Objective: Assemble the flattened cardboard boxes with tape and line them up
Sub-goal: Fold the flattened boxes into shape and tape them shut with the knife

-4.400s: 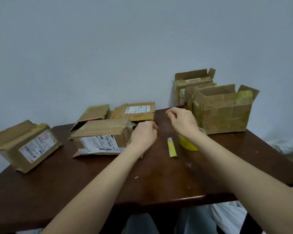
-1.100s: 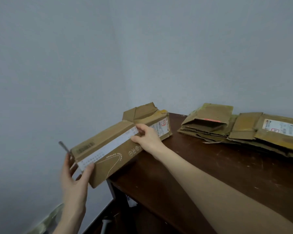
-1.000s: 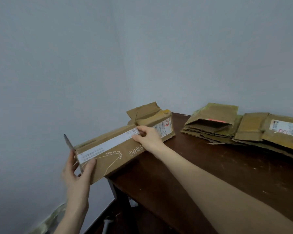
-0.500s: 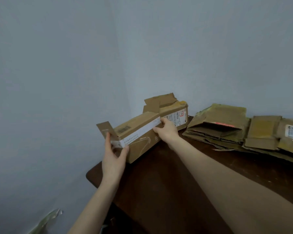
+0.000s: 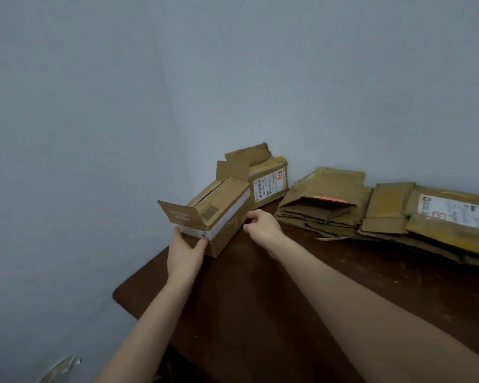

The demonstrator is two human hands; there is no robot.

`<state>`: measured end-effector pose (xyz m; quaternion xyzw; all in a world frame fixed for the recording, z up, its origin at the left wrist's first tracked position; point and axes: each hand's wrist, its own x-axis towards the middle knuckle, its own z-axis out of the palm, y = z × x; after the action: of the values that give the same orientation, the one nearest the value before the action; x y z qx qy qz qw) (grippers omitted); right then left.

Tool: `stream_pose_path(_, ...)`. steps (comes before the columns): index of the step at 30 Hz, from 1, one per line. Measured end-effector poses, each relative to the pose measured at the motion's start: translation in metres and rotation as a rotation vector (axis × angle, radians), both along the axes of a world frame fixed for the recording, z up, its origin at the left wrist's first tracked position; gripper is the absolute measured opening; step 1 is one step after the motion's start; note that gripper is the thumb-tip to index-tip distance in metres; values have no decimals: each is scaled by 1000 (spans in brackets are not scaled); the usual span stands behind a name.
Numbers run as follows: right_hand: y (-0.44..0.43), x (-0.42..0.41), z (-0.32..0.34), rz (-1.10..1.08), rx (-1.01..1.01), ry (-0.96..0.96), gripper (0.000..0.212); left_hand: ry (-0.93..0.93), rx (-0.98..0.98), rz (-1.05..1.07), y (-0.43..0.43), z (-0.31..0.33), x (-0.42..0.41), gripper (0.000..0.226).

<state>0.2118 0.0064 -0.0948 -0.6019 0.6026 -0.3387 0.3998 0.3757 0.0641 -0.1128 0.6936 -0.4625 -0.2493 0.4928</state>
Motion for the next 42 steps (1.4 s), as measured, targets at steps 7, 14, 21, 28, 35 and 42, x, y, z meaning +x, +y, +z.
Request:
stream_pose_path(7,25,-54,12,-173,-98,61,36,-169,-138,-43,38,5,-85,45)
stream_pose_path(14,24,-160,37,-557,-175,34,45,-358,-104,-331,-34,38,-193,52)
stream_pose_path(21,-24,-187,31,-525,16,-102,54,-420,32,-343,-101,26,-220,54)
stream_pose_path(28,-42,-190,17,-571,-2,-278,14,-309,-41,-315,-97,18,-205,55)
stream_pose_path(35,32,-202,51,-418,-154,-461,28,20,-223,-223,-61,72,-173,90)
stream_pose_path(42,158,-224,36,-183,-303,-288,70,151,-209,-629,34,62,-198,109)
